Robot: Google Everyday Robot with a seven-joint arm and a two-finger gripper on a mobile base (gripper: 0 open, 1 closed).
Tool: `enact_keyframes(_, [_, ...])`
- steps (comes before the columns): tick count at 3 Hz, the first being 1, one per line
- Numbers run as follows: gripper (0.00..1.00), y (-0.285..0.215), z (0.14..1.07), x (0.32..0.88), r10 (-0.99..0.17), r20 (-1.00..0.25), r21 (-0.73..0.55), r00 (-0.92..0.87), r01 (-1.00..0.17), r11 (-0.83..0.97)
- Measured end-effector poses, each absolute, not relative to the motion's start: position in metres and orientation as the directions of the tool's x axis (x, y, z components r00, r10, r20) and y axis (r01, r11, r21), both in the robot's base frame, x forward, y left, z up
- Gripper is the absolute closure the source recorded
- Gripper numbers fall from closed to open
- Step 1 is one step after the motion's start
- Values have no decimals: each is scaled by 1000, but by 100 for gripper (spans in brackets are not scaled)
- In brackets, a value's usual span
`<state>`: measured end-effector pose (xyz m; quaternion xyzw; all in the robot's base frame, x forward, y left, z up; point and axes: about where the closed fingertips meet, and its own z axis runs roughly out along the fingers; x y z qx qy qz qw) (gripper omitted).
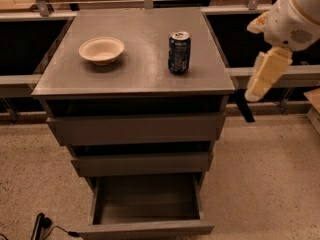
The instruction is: Place pepsi can into bottom drawer
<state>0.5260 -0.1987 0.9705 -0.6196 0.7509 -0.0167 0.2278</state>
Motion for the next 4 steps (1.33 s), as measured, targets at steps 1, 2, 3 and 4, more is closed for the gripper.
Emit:
enact_keyframes(1, [0,-183,986,599,-892,-449,-375,-54,-895,242])
enact_keyframes(2, [0,-153,1019,656,-803,-594,-441,47,-854,277])
enact_keyframes(3, [0,-152,1037,665,-782,-619,-464,70,-836,293])
enact_keyframes(4, [0,-152,1035,665,-782,-619,-463,69,-837,292])
